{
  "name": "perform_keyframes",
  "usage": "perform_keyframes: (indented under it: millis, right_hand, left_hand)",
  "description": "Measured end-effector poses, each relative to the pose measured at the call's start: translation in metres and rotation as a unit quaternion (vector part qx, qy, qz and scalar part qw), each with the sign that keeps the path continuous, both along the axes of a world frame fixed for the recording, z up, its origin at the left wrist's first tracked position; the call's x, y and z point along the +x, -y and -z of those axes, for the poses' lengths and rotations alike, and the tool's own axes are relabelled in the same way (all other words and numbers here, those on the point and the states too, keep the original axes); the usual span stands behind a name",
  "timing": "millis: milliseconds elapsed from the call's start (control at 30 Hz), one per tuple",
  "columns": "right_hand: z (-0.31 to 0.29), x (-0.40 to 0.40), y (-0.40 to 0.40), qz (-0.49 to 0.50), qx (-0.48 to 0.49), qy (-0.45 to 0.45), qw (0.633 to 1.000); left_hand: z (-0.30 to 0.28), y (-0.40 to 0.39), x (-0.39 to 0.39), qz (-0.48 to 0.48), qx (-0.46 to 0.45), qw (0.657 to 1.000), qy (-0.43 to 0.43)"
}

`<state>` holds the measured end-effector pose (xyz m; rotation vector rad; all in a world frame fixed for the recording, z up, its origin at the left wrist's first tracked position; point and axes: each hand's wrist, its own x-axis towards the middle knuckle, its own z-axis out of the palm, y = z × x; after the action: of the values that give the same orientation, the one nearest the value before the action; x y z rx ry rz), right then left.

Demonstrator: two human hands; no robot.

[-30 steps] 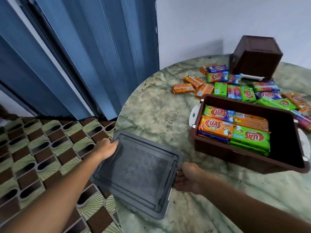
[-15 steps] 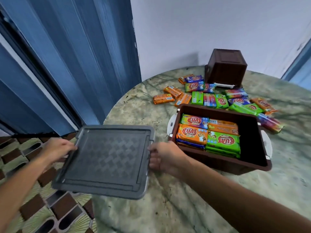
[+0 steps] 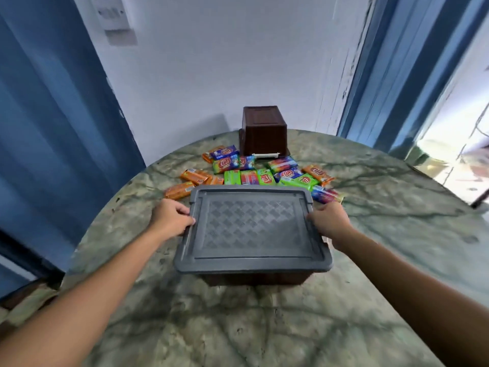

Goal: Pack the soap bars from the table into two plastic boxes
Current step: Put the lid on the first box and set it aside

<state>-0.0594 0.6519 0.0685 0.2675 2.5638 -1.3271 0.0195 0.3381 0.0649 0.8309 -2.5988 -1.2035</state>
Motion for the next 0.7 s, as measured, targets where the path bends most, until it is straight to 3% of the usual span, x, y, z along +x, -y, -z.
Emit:
perform_keyframes:
  millis: [100, 400, 600, 700]
  right_hand:
    - [0.014, -0.004, -0.012, 0.014, 0.055, -0.026, 0.998]
    - [0.020, -0.004, -0.003, 0.015, 0.085, -0.077, 0.993]
    - [0.028, -0.008, -0.006, 0.081, 0.023, -0.024, 0.996]
    - [0.024, -0.004, -0.008, 0.149, -0.081, 0.049, 0.984]
  left_hand:
    - [0.012, -0.016, -0.012, 0.024, -0.043, 0.998, 0.026]
    - [0.018, -0.008, -0.016, 0.053, -0.157, 0.983, 0.073]
    - [0.018, 0.005, -0.018, -0.014, -0.014, 0.995, 0.103]
    - [0.021, 0.004, -0.013, -0.041, 0.140, 0.978, 0.150]
